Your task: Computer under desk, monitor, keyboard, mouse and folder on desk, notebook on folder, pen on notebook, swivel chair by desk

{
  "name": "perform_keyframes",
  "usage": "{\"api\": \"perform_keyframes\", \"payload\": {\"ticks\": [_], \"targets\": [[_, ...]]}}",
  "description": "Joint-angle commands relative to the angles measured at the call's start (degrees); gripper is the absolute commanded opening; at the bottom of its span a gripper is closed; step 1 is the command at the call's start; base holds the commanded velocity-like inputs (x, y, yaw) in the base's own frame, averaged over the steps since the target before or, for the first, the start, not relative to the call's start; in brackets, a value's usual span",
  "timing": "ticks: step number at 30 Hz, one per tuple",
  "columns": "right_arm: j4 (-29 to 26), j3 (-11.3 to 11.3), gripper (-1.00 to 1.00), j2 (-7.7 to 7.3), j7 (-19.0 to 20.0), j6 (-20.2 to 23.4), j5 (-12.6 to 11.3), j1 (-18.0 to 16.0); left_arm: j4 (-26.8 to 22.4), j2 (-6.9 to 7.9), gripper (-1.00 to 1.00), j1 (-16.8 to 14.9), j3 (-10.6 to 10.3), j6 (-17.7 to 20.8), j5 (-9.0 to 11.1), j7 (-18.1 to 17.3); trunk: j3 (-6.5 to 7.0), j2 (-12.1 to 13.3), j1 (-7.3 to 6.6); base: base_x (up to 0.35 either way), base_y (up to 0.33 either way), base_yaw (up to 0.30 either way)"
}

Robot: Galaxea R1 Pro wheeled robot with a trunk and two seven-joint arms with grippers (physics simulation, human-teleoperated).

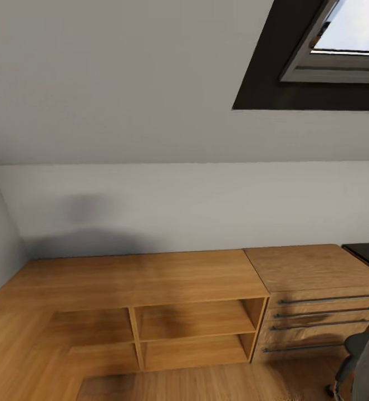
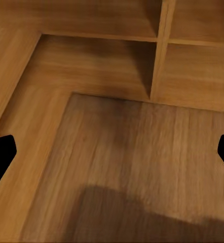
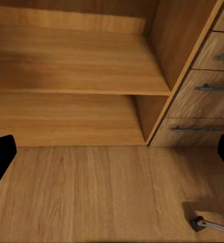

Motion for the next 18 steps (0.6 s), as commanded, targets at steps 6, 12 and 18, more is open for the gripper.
{"api": "perform_keyframes", "payload": {"ticks": [6,12,18], "targets": [[0.0,0.5,1.0,0.04,-0.5,0.0,0.1,0.0,0.0,0.01,1.0,0.0,-0.5,-0.1,0.1,0.5,-0.02,0.0,0.02,0.0,0.0,-0.3],[0.0,0.5,1.0,0.01,-0.5,0.0,0.2,0.0,0.0,-0.03,1.0,0.0,-0.5,-0.2,0.1,0.5,-0.02,0.0,0.02,0.04,0.032,-0.3],[0.0,0.5,1.0,0.01,-0.5,0.0,0.2,0.0,0.0,-0.08,1.0,0.0,-0.5,-0.1,0.1,0.5,-0.02,0.0,0.02,0.264,0.162,-0.3]]}}
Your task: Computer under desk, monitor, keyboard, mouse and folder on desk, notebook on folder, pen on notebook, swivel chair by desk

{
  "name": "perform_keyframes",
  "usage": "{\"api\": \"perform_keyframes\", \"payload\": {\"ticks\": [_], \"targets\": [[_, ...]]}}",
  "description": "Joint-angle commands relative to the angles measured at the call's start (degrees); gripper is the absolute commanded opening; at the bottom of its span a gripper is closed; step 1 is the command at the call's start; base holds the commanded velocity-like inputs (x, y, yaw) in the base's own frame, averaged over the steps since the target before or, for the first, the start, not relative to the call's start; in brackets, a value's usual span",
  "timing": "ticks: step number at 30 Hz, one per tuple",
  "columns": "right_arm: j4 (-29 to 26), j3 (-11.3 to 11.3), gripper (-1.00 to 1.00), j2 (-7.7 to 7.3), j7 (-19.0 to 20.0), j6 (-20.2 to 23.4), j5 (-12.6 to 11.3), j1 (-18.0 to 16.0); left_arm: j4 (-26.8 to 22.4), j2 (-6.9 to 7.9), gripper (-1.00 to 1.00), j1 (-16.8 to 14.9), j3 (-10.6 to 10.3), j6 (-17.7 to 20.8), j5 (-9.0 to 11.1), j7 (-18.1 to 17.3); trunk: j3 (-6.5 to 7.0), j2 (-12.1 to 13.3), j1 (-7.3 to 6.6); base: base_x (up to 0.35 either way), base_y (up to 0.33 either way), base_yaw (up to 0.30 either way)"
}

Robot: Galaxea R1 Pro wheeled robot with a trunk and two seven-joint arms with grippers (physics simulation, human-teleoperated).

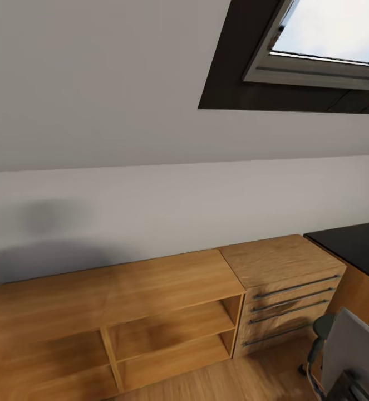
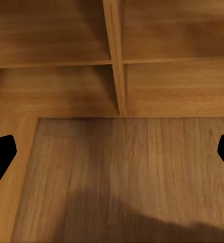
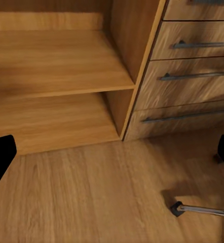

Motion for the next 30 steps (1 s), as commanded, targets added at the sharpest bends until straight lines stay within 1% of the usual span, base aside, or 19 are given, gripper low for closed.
{"api": "perform_keyframes", "payload": {"ticks": [1,4,9,30], "targets": [[0.0,0.5,1.0,0.02,-0.5,0.0,0.0,0.0,0.0,0.01,1.0,0.0,-0.5,-0.1,0.2,0.5,-0.02,0.0,0.05,0.301,0.125,-0.3],[0.0,0.5,1.0,0.02,-0.5,0.0,0.0,0.0,0.0,0.01,1.0,0.0,-0.5,-0.1,0.1,0.5,-0.02,0.0,0.05,0.255,0.077,-0.3],[0.0,0.6,1.0,0.02,-0.5,0.0,0.1,0.0,0.0,0.01,1.0,0.0,-0.5,-0.1,0.1,0.5,-0.02,0.0,0.05,0.1,0.027,-0.3],[0.0,0.6,1.0,0.02,-0.5,0.0,0.1,0.0,0.0,0.01,1.0,0.0,-0.5,-0.1,0.1,0.5,-0.02,0.0,0.05,0.007,0.002,-0.3]]}}
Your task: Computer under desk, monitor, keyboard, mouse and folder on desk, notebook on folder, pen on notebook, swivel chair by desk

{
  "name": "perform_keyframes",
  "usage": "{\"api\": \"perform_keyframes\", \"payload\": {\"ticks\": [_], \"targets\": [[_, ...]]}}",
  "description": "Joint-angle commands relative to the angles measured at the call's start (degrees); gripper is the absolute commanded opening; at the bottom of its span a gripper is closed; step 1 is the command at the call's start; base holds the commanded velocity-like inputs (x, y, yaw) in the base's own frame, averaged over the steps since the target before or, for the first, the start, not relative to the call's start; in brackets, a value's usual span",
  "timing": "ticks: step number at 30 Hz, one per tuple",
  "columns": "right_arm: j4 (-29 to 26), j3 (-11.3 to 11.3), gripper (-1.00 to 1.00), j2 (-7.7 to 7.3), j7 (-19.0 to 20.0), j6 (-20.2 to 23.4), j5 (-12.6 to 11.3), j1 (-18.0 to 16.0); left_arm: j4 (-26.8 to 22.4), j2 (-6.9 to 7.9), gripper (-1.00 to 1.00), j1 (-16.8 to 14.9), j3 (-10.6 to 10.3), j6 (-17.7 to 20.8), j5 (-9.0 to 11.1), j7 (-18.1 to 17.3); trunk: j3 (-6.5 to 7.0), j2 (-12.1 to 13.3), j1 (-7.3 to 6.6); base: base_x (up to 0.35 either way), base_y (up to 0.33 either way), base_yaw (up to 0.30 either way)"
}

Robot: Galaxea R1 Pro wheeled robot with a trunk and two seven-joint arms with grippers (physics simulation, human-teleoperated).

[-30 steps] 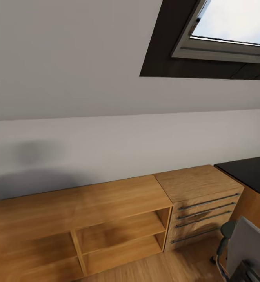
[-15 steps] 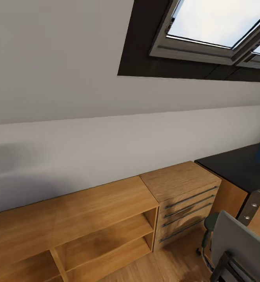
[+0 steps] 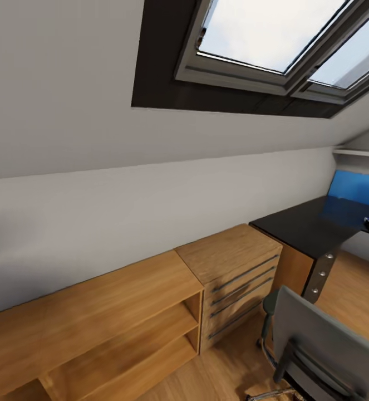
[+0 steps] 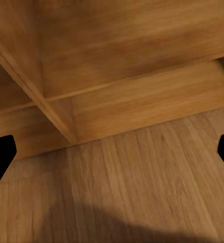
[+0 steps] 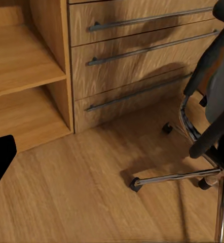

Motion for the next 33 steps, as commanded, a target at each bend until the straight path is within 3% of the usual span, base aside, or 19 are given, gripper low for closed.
{"api": "perform_keyframes", "payload": {"ticks": [1,16,33], "targets": [[0.0,0.5,1.0,0.02,-0.5,0.0,0.0,0.0,0.0,0.01,1.0,0.0,-0.5,-0.1,0.1,0.5,-0.02,0.0,0.02,0.0,0.0,-0.3],[0.0,0.6,1.0,0.02,-0.5,0.0,0.1,0.0,0.0,0.0,1.0,0.0,-0.5,-0.1,0.1,0.5,-0.02,0.0,0.02,0.004,0.004,-0.3],[0.0,0.6,1.0,0.02,-0.5,0.0,0.1,0.0,0.0,0.01,1.0,0.0,-0.5,-0.1,0.2,0.5,-0.02,0.0,0.02,0.161,0.148,-0.3]]}}
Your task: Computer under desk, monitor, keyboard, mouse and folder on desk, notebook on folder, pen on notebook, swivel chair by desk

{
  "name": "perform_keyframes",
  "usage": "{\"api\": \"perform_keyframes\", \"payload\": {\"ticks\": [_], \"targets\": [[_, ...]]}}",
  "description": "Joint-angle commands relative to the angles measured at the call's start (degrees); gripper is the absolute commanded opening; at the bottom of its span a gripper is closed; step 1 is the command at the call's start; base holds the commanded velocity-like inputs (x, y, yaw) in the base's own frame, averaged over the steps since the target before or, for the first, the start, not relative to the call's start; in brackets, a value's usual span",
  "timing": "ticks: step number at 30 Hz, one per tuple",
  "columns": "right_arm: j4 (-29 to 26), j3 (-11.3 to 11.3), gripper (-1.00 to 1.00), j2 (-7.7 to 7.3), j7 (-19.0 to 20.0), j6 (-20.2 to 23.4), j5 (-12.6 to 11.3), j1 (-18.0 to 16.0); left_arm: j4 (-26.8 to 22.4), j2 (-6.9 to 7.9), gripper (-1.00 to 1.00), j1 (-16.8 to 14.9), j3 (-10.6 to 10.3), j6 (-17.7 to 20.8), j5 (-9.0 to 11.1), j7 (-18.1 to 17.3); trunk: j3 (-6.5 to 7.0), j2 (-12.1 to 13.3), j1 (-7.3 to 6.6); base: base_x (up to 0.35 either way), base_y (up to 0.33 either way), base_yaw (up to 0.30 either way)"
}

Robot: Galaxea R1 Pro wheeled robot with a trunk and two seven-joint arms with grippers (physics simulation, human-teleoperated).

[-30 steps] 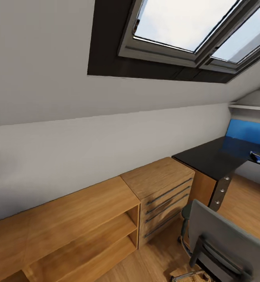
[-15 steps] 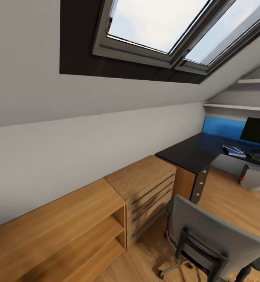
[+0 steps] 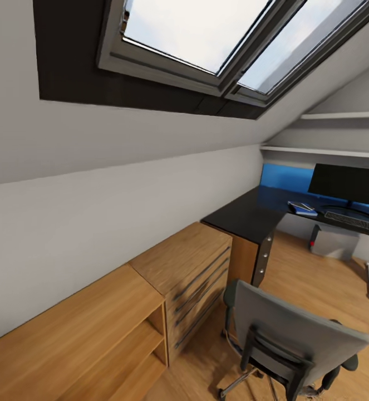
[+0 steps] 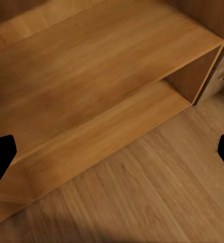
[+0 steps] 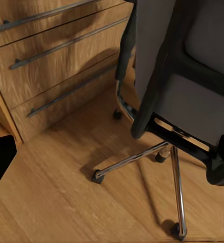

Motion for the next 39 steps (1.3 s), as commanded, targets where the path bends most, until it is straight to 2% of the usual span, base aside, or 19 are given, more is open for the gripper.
{"api": "perform_keyframes", "payload": {"ticks": [1,13,24,39], "targets": [[0.0,0.5,1.0,0.02,-0.5,0.0,0.0,0.0,0.0,0.01,1.0,0.0,-0.5,-0.1,0.1,0.5,-0.02,0.0,0.02,0.028,0.025,-0.3],[0.0,0.5,1.0,0.02,-0.5,0.0,0.0,0.0,0.0,0.0,1.0,0.0,-0.5,-0.1,0.2,0.5,-0.02,0.0,0.02,0.008,0.018,-0.3],[0.0,0.5,1.0,0.02,-0.5,0.0,0.0,0.0,0.0,0.05,1.0,0.0,-0.5,-0.1,0.2,0.5,-0.02,0.0,0.02,0.0,0.191,-0.3],[0.0,0.6,1.0,0.02,-0.5,0.0,0.0,0.0,0.0,0.04,1.0,0.0,-0.5,-0.1,0.2,0.5,-0.02,0.0,0.02,0.0,0.011,-0.3]]}}
